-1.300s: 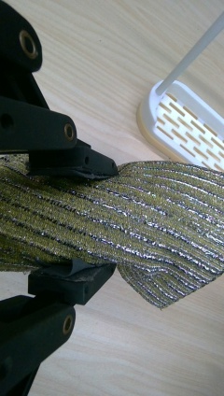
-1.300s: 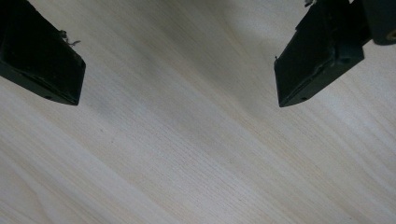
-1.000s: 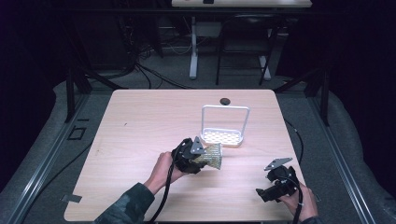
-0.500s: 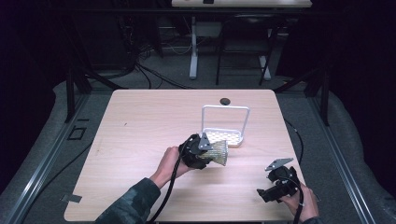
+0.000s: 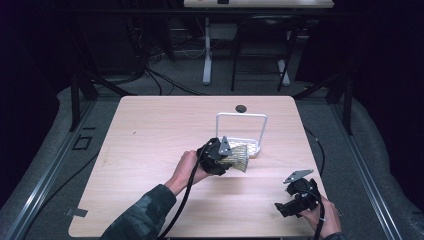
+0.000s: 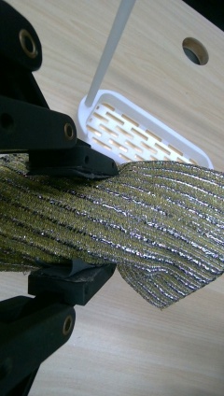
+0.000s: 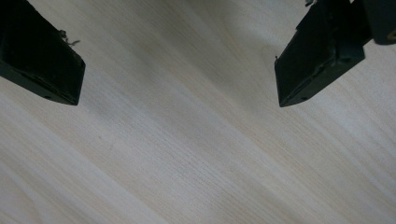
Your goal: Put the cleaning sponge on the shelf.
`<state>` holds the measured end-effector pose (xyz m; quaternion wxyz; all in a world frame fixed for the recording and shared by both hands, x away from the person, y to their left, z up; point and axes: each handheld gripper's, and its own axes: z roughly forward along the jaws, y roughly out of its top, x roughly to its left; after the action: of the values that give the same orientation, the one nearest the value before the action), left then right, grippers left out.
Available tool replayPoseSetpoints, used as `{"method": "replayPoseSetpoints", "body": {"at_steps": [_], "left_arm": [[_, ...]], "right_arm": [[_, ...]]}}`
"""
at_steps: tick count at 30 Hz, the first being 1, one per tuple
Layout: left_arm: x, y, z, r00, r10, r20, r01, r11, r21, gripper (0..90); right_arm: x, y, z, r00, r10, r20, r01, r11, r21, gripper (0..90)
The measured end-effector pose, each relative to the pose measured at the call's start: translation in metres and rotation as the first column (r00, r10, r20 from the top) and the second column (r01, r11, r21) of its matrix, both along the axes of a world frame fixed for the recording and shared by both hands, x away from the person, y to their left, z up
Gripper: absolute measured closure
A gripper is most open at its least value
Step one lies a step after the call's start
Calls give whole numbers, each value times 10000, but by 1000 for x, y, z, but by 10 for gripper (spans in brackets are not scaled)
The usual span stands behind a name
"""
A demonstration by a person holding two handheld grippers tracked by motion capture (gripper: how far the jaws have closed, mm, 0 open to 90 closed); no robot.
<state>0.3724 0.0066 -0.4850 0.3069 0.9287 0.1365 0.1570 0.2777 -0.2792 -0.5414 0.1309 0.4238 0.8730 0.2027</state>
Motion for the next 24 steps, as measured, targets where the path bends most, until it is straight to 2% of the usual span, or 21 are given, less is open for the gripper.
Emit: {"method": "replayPoseSetpoints", "body": {"at_steps": [12,24], "left_arm": [[11,-12,4,9993,-153,349,149,9998,125,540],[25,-27,3,9960,-438,774,402,9981,468,534]], "right_arm": [[0,0,0,10000,8,-21,-8,10000,5,9],[0,0,0,10000,15,-12,-15,10000,-26,9]]}}
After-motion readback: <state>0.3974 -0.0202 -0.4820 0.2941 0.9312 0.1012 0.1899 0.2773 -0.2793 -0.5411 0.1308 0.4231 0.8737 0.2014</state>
